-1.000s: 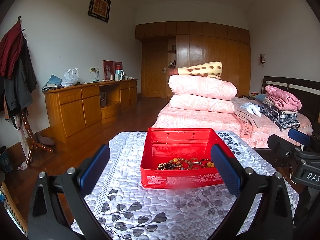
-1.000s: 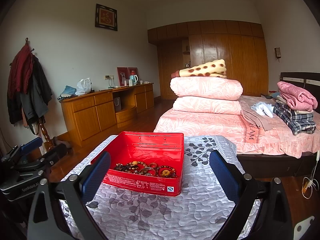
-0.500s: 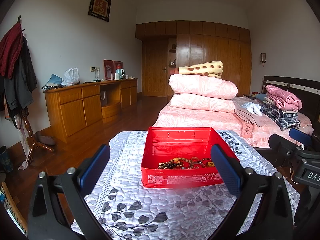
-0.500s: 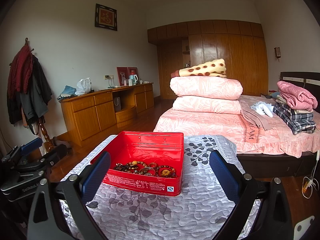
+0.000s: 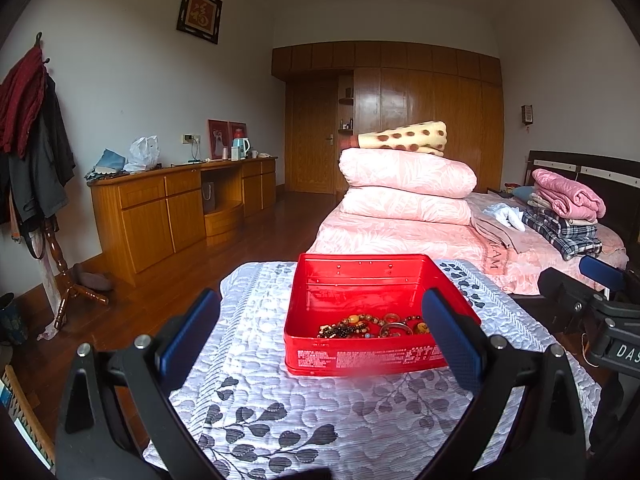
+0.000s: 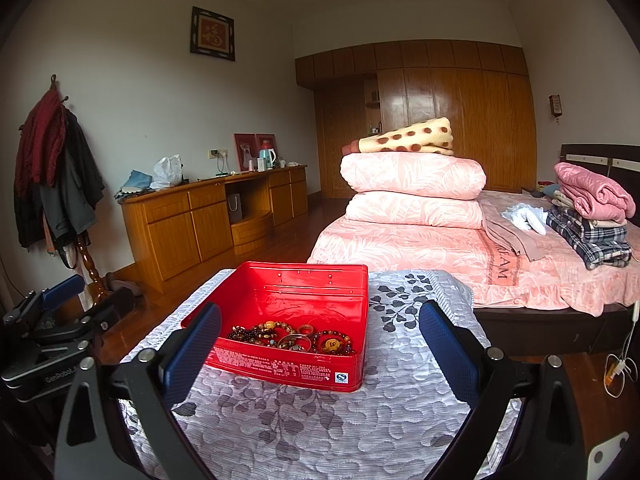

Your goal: Organize jewelry

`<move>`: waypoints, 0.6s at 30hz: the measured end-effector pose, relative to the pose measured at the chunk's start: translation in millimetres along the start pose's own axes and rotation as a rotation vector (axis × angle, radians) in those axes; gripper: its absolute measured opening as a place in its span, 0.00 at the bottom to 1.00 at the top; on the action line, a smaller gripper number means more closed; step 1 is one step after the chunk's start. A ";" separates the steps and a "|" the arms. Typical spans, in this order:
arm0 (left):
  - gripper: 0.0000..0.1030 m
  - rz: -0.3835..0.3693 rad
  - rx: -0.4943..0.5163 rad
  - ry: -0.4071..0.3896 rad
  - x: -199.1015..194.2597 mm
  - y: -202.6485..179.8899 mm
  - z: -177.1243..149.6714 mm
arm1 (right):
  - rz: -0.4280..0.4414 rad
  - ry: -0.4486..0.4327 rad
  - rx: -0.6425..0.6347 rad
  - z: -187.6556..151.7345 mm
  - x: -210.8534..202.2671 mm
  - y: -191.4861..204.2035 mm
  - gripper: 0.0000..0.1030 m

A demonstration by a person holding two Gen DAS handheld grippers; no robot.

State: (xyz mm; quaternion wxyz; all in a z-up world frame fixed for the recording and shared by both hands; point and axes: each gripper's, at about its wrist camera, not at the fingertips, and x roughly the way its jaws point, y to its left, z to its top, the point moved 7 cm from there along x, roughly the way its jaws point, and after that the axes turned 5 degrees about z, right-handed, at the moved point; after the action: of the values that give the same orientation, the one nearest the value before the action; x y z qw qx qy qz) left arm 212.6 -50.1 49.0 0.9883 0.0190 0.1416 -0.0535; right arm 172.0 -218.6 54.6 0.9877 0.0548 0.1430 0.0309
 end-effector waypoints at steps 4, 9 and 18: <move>0.95 0.001 -0.008 0.001 0.6 0.8 0.2 | 0.000 0.001 0.000 0.1 0.5 -0.6 0.94; 0.95 0.004 -0.025 0.014 3.5 2.7 0.2 | -0.001 0.002 0.000 -0.4 0.8 -0.4 0.94; 0.95 0.006 -0.022 0.018 5.0 1.7 -1.5 | -0.002 0.004 0.000 -1.4 1.8 -0.8 0.94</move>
State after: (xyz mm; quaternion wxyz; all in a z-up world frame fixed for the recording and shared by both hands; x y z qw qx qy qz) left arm 217.2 -48.8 46.1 0.9873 0.0093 0.1511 -0.0488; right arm 173.4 -219.1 52.7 0.9875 0.0546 0.1451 0.0300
